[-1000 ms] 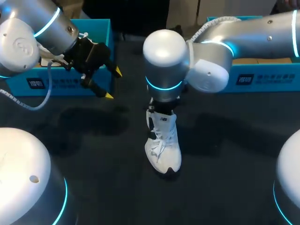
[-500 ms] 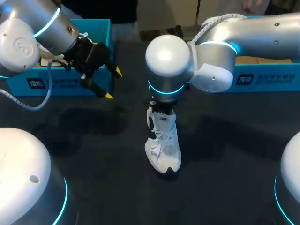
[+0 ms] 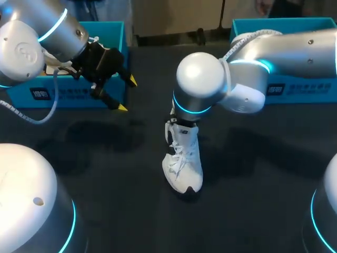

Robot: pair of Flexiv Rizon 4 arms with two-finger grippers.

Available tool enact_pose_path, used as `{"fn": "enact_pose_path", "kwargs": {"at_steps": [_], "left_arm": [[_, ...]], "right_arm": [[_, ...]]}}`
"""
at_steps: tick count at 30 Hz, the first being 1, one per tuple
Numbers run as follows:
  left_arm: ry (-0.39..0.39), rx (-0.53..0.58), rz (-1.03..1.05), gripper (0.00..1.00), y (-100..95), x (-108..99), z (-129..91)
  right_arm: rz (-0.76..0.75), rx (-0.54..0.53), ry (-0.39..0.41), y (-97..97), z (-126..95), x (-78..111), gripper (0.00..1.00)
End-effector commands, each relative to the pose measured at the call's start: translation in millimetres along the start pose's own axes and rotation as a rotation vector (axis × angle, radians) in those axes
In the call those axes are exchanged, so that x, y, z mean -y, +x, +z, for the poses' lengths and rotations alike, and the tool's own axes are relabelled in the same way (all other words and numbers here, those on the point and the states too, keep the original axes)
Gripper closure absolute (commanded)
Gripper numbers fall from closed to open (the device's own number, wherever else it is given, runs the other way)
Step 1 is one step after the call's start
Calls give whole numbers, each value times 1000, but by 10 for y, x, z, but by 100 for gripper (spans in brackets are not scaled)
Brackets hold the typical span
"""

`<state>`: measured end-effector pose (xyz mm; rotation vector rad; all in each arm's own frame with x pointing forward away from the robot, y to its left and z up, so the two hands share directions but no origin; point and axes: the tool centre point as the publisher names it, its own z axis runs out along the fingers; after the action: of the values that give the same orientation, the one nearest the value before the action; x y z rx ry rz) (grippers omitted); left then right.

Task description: Take the shoe out of the shoebox, open the shoe tongue, remove and reinsert the insole, then place the shoe into the shoebox

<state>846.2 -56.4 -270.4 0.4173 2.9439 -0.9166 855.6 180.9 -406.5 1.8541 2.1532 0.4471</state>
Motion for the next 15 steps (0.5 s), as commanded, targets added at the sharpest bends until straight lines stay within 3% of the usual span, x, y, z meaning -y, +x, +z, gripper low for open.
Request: {"fn": "enact_pose_path", "kwargs": {"at_steps": [1,6,15], "left_arm": [[-2,1,1,0,9,-2,0],[-2,1,1,0,9,-2,0],[-2,1,1,0,9,-2,0]], "right_arm": [[-7,-24,52,28,224,-29,100],[16,20,99,39,152,-50,100],[66,92,131,14,-247,-69,100]]}}
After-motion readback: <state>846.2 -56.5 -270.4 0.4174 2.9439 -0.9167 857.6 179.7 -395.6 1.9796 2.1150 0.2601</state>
